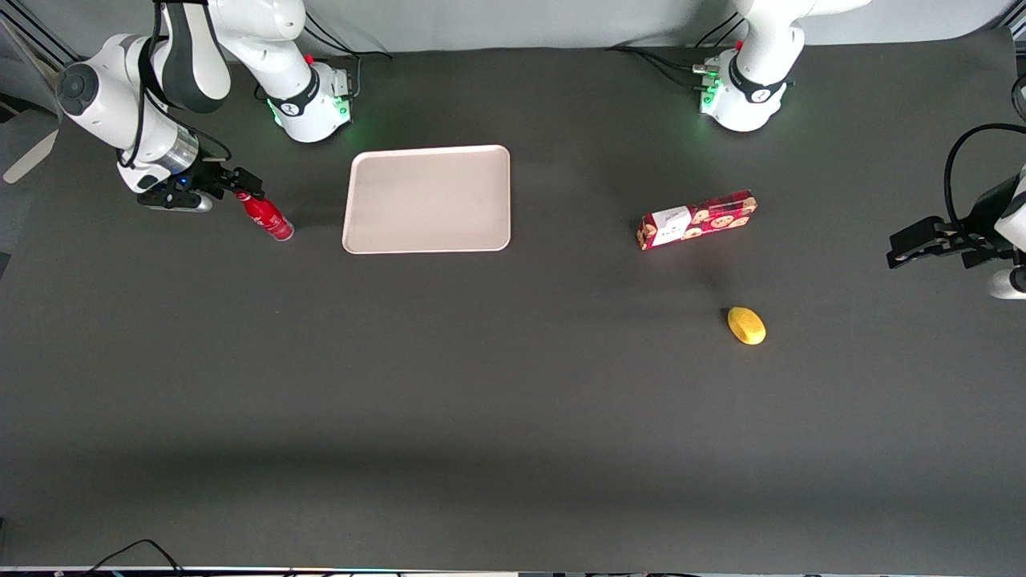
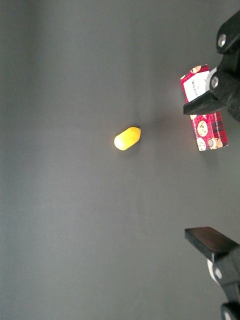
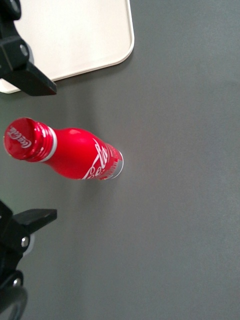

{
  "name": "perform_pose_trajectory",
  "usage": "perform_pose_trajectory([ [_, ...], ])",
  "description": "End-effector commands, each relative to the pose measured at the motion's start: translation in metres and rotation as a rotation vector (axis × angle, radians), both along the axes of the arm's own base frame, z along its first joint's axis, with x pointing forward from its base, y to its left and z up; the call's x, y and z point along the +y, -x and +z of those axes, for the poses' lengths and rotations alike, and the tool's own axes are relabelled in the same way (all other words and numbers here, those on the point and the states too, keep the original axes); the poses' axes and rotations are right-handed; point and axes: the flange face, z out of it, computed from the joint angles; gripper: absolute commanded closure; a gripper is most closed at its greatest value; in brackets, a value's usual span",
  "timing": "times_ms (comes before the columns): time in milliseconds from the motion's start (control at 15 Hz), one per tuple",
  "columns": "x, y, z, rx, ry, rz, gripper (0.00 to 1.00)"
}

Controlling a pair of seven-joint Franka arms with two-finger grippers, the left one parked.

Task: Place coke bottle on tray
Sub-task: 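Lower the open right gripper over the bottle's neck and align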

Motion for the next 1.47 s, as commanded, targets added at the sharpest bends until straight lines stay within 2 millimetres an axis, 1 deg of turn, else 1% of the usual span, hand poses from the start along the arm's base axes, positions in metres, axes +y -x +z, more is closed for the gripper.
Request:
perform_pose_trajectory([
  [0, -0.002, 0.02, -0.013, -0.015, -0.003, -0.033, 0.02],
  [67, -0.003, 0.02, -0.013, -0.014, -0.002, -0.046, 0.05],
  [133, -0.003, 0.022, -0.016, -0.008, -0.003, -0.048, 0.13],
  [200, -0.002, 0.024, -0.018, -0.003, -0.004, -0.048, 0.24],
  [267, -0.002, 0.024, -0.018, -0.003, -0.004, -0.048, 0.29],
  [333, -0.003, 0.024, -0.017, -0.006, -0.003, -0.051, 0.37],
  [400, -0.003, 0.024, -0.018, -0.004, -0.003, -0.059, 0.48],
  [467, -0.002, 0.024, -0.017, -0.006, -0.002, -0.058, 0.62],
  [600, -0.002, 0.024, -0.017, -0.004, -0.003, -0.059, 1.0],
  [867, 0.001, 0.02, -0.015, -0.001, 0.003, -0.041, 1.0],
  [1000, 0.007, 0.012, -0.007, 0.0, 0.008, -0.016, 1.0],
  [1133, 0.01, -0.004, 0.016, 0.018, -0.003, -0.002, 1.0],
  [1267, 0.011, -0.013, 0.033, 0.008, -0.002, 0.004, 1.0],
  [1333, 0.013, -0.018, 0.045, 0.001, 0.0, 0.012, 1.0],
  [1400, 0.013, -0.027, 0.063, -0.007, -0.002, 0.018, 1.0],
])
